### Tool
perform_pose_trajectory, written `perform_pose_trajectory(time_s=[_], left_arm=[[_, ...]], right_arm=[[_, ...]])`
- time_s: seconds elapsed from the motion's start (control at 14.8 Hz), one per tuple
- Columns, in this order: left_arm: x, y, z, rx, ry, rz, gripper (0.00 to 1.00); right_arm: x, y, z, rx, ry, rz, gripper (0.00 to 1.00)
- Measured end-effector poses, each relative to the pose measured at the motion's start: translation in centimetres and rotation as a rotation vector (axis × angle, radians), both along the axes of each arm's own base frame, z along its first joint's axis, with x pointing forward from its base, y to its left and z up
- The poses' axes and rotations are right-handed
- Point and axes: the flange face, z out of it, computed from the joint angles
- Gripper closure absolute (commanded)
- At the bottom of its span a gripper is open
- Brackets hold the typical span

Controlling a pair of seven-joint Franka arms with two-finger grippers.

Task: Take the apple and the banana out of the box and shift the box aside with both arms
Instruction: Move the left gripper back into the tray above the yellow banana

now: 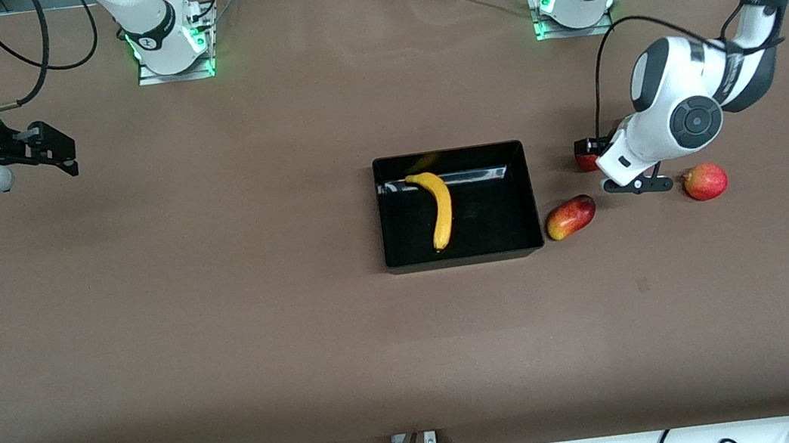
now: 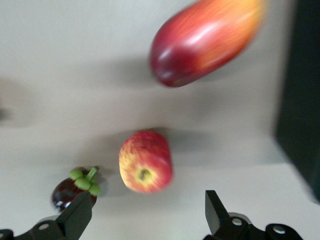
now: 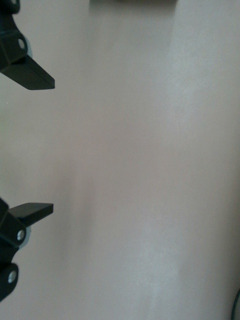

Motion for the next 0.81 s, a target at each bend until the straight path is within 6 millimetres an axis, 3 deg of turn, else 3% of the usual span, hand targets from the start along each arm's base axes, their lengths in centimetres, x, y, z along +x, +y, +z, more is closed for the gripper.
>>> perform_pose_trajectory(time_s=[0.14, 0.27, 0.34, 0.47, 0.61, 0.81], left_arm=[[1.2, -5.1, 5.0, -0.022, -0.079, -0.074, 0.0], [1.1, -11.2, 7.2, -0.073, -0.134, -0.132, 0.0], [0.8, -14.1, 7.2, -0.094, -0.163, -0.138, 0.0], [0.2, -19.4, 5.0, -0.13, -0.215, -0.092, 0.0], [-0.6, -23.9, 1.4, -0.175, -0.243, -0.042, 0.0], [-1.8, -28.1, -3.9, -0.23, -0.254, -0.005, 0.0]], right_arm=[[0.0, 0.0, 0.0, 0.0, 0.0, 0.0, 0.0], [0.0, 0.0, 0.0, 0.0, 0.0, 0.0, 0.0], [0.0, 0.0, 0.0, 0.0, 0.0, 0.0, 0.0], [0.0, 0.0, 0.0, 0.0, 0.0, 0.0, 0.0], [0.0, 0.0, 0.0, 0.0, 0.0, 0.0, 0.0], [0.0, 0.0, 0.0, 0.0, 0.0, 0.0, 0.0]])
